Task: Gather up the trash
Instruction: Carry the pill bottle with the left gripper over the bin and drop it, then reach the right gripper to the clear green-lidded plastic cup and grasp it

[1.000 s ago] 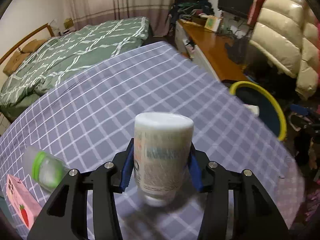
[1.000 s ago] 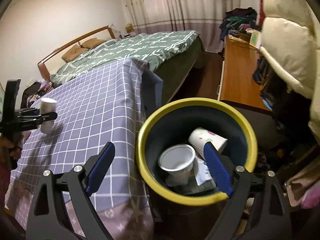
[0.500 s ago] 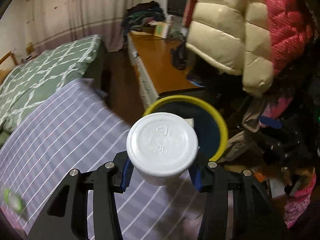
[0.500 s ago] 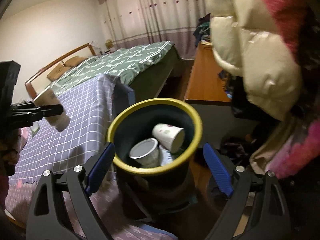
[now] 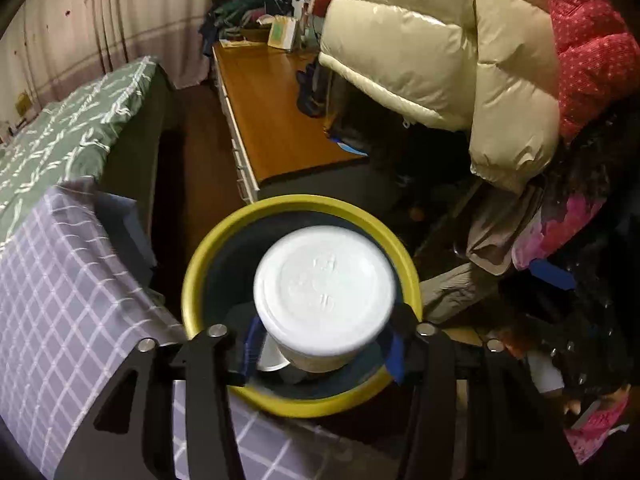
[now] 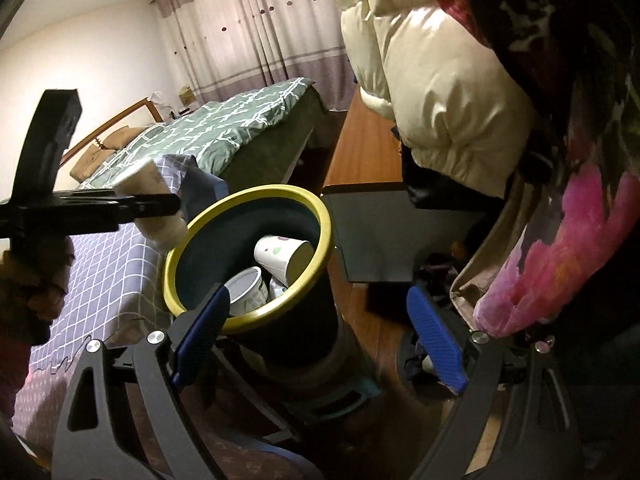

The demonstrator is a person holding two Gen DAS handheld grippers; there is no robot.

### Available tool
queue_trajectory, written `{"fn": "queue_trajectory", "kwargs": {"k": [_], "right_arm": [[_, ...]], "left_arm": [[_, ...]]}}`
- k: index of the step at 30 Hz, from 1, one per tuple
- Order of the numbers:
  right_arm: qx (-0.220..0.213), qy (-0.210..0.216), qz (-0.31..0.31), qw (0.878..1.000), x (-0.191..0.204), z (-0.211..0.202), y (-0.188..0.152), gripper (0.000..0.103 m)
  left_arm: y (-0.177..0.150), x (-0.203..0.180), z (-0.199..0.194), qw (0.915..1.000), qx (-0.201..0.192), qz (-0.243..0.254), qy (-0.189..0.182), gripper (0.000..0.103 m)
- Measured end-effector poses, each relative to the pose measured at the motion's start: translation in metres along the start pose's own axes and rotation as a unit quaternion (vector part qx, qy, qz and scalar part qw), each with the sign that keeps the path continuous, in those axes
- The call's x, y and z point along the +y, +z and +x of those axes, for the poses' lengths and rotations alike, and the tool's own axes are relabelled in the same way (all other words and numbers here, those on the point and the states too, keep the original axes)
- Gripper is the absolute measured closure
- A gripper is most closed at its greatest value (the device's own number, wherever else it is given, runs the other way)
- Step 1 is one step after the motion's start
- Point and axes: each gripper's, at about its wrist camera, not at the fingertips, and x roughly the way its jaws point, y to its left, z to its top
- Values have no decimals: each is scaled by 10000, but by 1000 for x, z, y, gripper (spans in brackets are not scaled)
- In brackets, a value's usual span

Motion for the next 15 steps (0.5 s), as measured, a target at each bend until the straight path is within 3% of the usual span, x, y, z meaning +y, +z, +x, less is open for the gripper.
{"fn": "queue_trajectory", "kwargs": {"k": [1,5,8,15], "right_arm": [[6,21,10,10000,0,1,0,18],[25,89,-32,10000,6,2,-1,18],[16,137,-79,9999,11,1,-1,18],[36,256,-284,9993,35,4,1,18]], "left_arm": [[1,-1,0,10000,-55,-30,66,19],[2,2,-24,9990,-404,-171,132,18],[-9,14,-63,9958,-753,-414,323,18],[-86,46,-168,9780,-1435,-1107,1029,14]]}}
